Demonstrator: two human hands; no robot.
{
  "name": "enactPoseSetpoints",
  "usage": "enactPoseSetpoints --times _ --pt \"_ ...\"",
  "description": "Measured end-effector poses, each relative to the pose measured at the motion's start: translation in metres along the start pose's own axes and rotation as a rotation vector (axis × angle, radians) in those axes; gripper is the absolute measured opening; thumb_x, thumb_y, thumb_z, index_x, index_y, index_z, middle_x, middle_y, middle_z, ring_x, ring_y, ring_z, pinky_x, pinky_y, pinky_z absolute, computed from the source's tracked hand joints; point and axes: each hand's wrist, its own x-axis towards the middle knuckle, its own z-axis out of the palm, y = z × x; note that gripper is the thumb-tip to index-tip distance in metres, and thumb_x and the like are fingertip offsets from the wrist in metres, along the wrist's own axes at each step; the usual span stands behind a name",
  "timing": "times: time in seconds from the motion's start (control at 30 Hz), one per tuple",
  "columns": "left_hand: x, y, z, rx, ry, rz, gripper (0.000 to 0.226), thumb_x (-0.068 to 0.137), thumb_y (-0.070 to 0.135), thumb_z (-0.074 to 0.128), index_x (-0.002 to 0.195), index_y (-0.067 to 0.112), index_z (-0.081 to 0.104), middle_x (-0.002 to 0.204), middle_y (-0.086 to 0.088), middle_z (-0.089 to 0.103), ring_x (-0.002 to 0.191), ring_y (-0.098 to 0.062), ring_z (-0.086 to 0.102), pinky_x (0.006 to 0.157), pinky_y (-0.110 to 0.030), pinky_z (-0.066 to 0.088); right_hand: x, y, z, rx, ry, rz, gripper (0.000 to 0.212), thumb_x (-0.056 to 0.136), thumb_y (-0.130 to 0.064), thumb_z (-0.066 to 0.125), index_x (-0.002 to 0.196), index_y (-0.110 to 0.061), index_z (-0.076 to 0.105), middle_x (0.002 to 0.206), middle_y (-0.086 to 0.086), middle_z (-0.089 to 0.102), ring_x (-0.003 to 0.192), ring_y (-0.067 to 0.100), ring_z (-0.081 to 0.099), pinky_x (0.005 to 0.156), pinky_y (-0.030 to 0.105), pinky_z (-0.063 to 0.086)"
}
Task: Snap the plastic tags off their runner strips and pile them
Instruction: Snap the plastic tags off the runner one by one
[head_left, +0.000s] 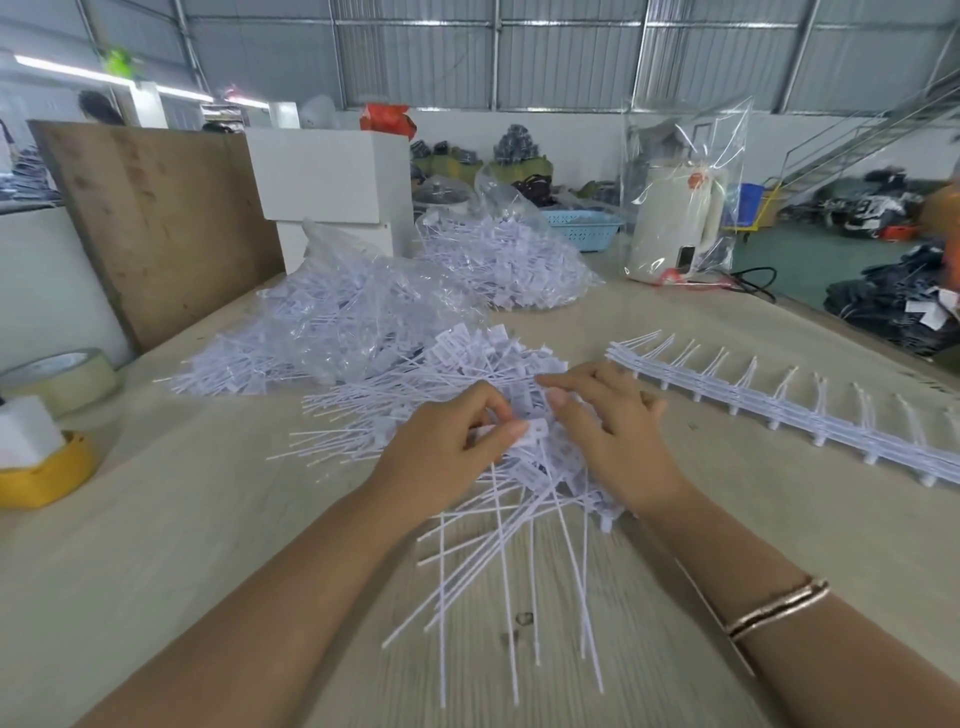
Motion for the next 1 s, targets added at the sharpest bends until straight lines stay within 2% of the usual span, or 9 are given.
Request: enactPoseSetpoints --times 0.1,0.2,0.4,0.5,0.63,0.73,0.83,0.93,1.0 --pt "0.002 0.004 0.006 0.074 0.0 0.091 0.013 0.095 0.037 0.047 0.091 0.026 0.052 0.07 0.011 0.065 0.06 -0.003 0.059 0.063 -0.031 0.05 -0.002 -0.01 0.005 0.019 -0.155 -0.089 0.034 0.09 -0.049 0.047 0.086 -0.023 0.069 0.082 -0.007 0.058 0.093 0.016 0.048 0.086 0.032 0.026" --pt "0.003 0.003 0.003 0.053 0.03 0.099 0.016 0.098 0.029 0.041 0.088 0.023 0.052 0.059 0.009 0.052 0.053 -0.008 0.047 0.052 -0.021 0.035 -0.002 -0.009 0.001 -0.008 -0.079 -0.122 0.023 0.087 -0.04 0.057 0.071 -0.025 0.062 0.07 -0.006 0.055 0.085 0.014 0.047 0.082 0.035 0.022" --pt "0.002 0.002 -0.009 0.083 0.034 0.093 0.019 0.096 0.034 0.043 0.083 0.028 0.055 0.062 0.015 0.052 0.053 -0.004 0.045 0.051 -0.015 0.033 -0.002 -0.009 -0.003 0.268 -0.106 -0.044 0.032 0.088 -0.032 0.055 0.074 -0.004 0.061 0.079 0.014 0.057 0.082 0.018 0.049 0.09 0.048 0.033" --pt "0.0 0.003 -0.009 0.133 -0.004 0.112 0.027 0.095 0.037 0.045 0.072 0.024 0.05 0.056 0.01 0.046 0.052 -0.006 0.041 0.052 -0.021 0.031 -0.004 -0.009 -0.005 0.374 -0.15 0.017 0.019 0.089 -0.022 0.06 0.072 -0.012 0.062 0.077 0.008 0.057 0.08 0.011 0.05 0.087 0.04 0.035" --pt "-0.001 0.007 -0.009 -0.036 -0.028 0.084 0.031 0.097 0.029 0.046 0.067 0.027 0.044 0.05 0.012 0.042 0.046 -0.003 0.036 0.049 -0.017 0.029 -0.004 -0.011 -0.004 0.469 -0.215 0.048 0.017 0.083 -0.022 0.064 0.069 -0.03 0.066 0.07 -0.01 0.06 0.073 0.007 0.059 0.076 0.02 0.043" --pt "-0.001 0.013 0.0 -0.204 0.048 0.005 0.032 0.098 0.028 0.044 0.067 0.03 0.046 0.052 0.016 0.044 0.048 0.001 0.037 0.049 -0.012 0.029 -0.004 -0.015 -0.002 0.581 -0.123 0.027 0.018 0.084 -0.02 0.062 0.068 -0.026 0.067 0.068 -0.013 0.062 0.07 0.003 0.058 0.07 0.013 0.043" --pt "0.001 0.017 0.004 -0.453 0.169 -0.137 0.034 0.096 0.04 0.041 0.064 0.033 0.048 0.055 0.015 0.047 0.055 -0.005 0.042 0.057 -0.018 0.034 -0.003 -0.011 -0.011 0.703 0.125 0.161 0.026 0.09 -0.027 0.057 0.066 -0.027 0.068 0.068 -0.014 0.065 0.067 -0.002 0.06 0.061 0.002 0.042" --pt "-0.001 0.01 -0.001 -0.415 0.191 -0.099 0.034 0.096 0.038 0.043 0.062 0.034 0.047 0.055 0.015 0.045 0.057 -0.006 0.044 0.064 -0.03 0.038 -0.002 0.001 -0.018 0.646 0.138 0.248 0.026 0.092 -0.026 0.056 0.069 -0.021 0.065 0.07 -0.009 0.066 0.07 0.006 0.061 0.061 0.005 0.042" --pt "-0.004 0.006 -0.003 -0.309 0.137 -0.05 0.035 0.097 0.03 0.045 0.063 0.034 0.05 0.057 0.013 0.047 0.054 -0.003 0.044 0.06 -0.026 0.038 -0.001 0.004 -0.013 0.503 0.049 0.286 0.02 0.091 -0.028 0.058 0.075 -0.017 0.063 0.074 0.004 0.061 0.075 0.021 0.056 0.071 0.019 0.043"
